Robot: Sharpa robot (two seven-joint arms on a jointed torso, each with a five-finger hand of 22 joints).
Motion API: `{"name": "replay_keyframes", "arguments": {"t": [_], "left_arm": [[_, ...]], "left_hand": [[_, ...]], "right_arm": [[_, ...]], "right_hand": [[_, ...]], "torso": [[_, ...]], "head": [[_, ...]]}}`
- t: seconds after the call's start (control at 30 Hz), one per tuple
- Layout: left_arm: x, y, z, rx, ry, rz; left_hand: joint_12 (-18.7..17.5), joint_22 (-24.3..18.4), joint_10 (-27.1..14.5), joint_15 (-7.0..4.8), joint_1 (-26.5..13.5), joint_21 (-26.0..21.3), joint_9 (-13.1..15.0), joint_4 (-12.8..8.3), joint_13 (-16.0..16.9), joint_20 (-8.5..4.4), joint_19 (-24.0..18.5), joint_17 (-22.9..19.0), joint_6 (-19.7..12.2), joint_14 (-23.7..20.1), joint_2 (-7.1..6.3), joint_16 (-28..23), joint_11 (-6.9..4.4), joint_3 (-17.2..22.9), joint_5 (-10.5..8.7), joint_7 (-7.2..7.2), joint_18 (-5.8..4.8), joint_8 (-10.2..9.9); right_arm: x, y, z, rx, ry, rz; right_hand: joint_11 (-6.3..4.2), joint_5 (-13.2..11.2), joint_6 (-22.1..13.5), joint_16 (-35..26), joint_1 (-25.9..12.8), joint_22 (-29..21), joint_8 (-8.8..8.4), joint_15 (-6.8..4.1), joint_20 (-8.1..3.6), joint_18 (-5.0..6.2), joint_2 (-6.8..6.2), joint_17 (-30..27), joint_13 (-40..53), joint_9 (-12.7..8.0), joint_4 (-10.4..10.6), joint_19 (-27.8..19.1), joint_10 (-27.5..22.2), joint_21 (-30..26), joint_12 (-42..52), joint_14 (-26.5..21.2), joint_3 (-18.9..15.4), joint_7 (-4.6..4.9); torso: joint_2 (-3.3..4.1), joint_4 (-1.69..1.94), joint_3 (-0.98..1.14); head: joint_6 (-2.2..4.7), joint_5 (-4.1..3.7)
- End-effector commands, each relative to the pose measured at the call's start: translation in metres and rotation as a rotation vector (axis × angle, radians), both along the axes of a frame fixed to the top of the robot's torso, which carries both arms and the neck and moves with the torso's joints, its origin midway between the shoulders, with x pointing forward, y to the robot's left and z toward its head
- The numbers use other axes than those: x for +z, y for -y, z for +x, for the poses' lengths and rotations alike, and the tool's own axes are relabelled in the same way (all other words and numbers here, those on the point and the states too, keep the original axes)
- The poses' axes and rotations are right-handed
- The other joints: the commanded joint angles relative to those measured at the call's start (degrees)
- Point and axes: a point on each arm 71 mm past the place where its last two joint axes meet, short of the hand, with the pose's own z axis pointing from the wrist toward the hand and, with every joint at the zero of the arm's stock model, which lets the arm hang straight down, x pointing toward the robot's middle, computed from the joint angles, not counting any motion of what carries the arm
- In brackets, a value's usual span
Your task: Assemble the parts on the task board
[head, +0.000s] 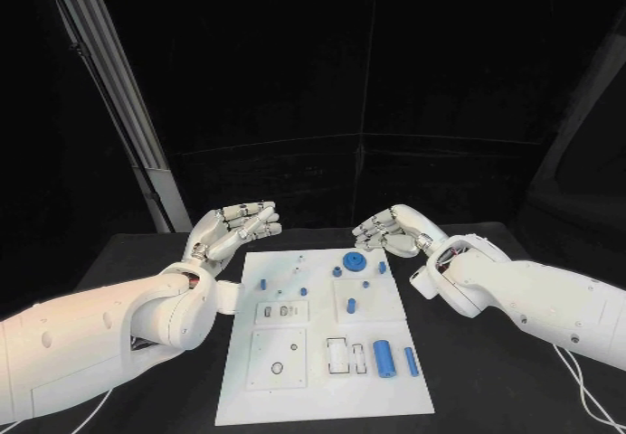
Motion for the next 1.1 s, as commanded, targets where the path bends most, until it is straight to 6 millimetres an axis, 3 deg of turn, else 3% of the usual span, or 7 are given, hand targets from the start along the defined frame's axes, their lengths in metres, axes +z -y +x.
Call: {"name": "replay_keyframes", "arguments": {"t": [0.03,0.23,0.33,0.57,0.63,0.77,1.1], "left_arm": [[0.004,0.006,-0.004,-0.049,0.023,-0.026],[0.004,0.010,-0.010,-0.056,-0.032,-0.092],[0.004,0.010,-0.011,-0.057,-0.046,-0.110],[0.003,0.009,-0.010,-0.053,-0.069,-0.131],[0.003,0.008,-0.011,-0.053,-0.072,-0.134],[0.003,0.008,-0.011,-0.053,-0.076,-0.135],[0.003,0.007,-0.011,-0.053,-0.085,-0.133]], "left_hand": [[0.4,0.1,1.1,-0.22,-0.1,0.5,0.1,-0.5,0.1,-0.11,0.9,0.1,0.9,1.2,0.76,0.5,-0.25,-0.1,0.07,3.44,1.13,0.5],[1.3,0.3,4.5,-1.60,0.1,2.1,0.2,-1.5,0.1,-1.20,4.1,0.4,3.9,5.2,1.37,1.8,-1.64,0.0,0.09,1.99,1.33,1.3],[1.4,0.2,5.3,-1.91,0.3,2.3,0.2,-1.8,0.1,-1.49,4.8,0.5,4.7,5.9,1.55,1.8,-2.02,0.1,0.11,1.55,1.33,1.4],[1.4,0.2,5.9,-2.10,0.4,2.4,0.1,-2.0,0.0,-1.68,5.2,0.5,5.2,6.4,1.68,1.8,-2.23,0.2,0.12,1.34,1.32,1.4],[1.4,0.2,5.9,-2.11,0.4,2.4,0.1,-2.0,0.0,-1.68,5.2,0.5,5.2,6.4,1.68,1.8,-2.23,0.2,0.12,1.34,1.32,1.4],[1.4,0.2,5.9,-2.11,0.4,2.4,0.1,-2.0,0.0,-1.68,5.2,0.5,5.2,6.4,1.68,1.8,-2.24,0.2,0.12,1.35,1.32,1.4],[1.2,0.1,5.9,-2.09,0.3,2.4,0.1,-2.0,0.0,-1.72,5.3,0.5,5.2,6.4,1.63,1.7,-2.14,0.2,0.10,1.56,1.30,1.3]], "right_arm": [[0.000,-0.007,0.004,0.008,0.063,-0.259],[0.005,-0.020,0.014,0.023,0.139,-0.455],[0.006,-0.025,0.017,0.030,0.163,-0.506],[0.008,-0.033,0.024,0.034,0.207,-0.602],[0.009,-0.035,0.025,0.038,0.210,-0.624],[0.010,-0.038,0.028,0.043,0.207,-0.665],[0.008,-0.042,0.027,0.075,0.173,-0.716]], "right_hand": [[-1.70,0.6,3.5,1.8,0.4,4.6,-1.07,-2.62,-2.86,0.95,-0.81,1.6,0.2,0.0,-1.7,4.8,5.0,8.5,-1.6,8.9,0.4,-1.14],[-2.60,-0.1,4.4,4.6,-0.8,8.5,-1.93,-4.02,-4.08,1.04,-1.45,3.9,0.3,0.0,-1.6,7.3,6.5,15.1,-2.3,15.2,0.3,-1.83],[-2.73,0.1,4.5,6.5,-0.7,9.8,-2.29,-4.47,-4.44,1.09,-1.54,5.2,0.2,-0.1,-1.7,7.9,6.5,17.3,-2.5,17.0,0.6,-1.95],[-2.64,0.1,2.6,20.5,-1.8,14.7,-2.62,-4.66,-4.55,1.00,-2.29,14.0,0.2,-0.1,-1.7,8.1,3.8,25.2,-2.5,17.1,1.9,-1.71],[-2.61,-0.1,2.3,23.9,-2.3,17.3,-2.66,-4.44,-4.52,0.91,-2.59,16.2,0.1,-0.1,-1.7,8.3,3.1,28.0,-2.5,16.7,2.2,-1.74],[-2.42,-0.7,2.1,28.4,-3.0,26.4,-2.63,-4.37,-4.26,-0.31,-2.88,19.2,0.1,-0.1,-1.5,10.7,1.9,35.3,-2.6,16.5,2.7,-2.01],[-2.18,-1.1,1.6,38.1,-3.3,33.9,-2.58,-4.12,-3.84,-1.17,-3.56,28.3,0.1,-0.1,-1.5,11.4,0.6,41.9,-2.4,15.3,3.5,-2.09]], "torso": [[1.60,0.48,-0.14],[3.22,1.37,-0.49],[3.81,1.66,-0.52],[5.20,2.44,-0.51],[5.53,2.53,-0.53],[6.03,2.65,-0.58],[6.72,2.88,-0.66]], "head": [[0.15,-0.50],[0.66,-1.59],[0.83,-1.81],[1.40,-2.70],[1.50,-2.82],[1.63,-2.93],[1.55,-3.08]]}}
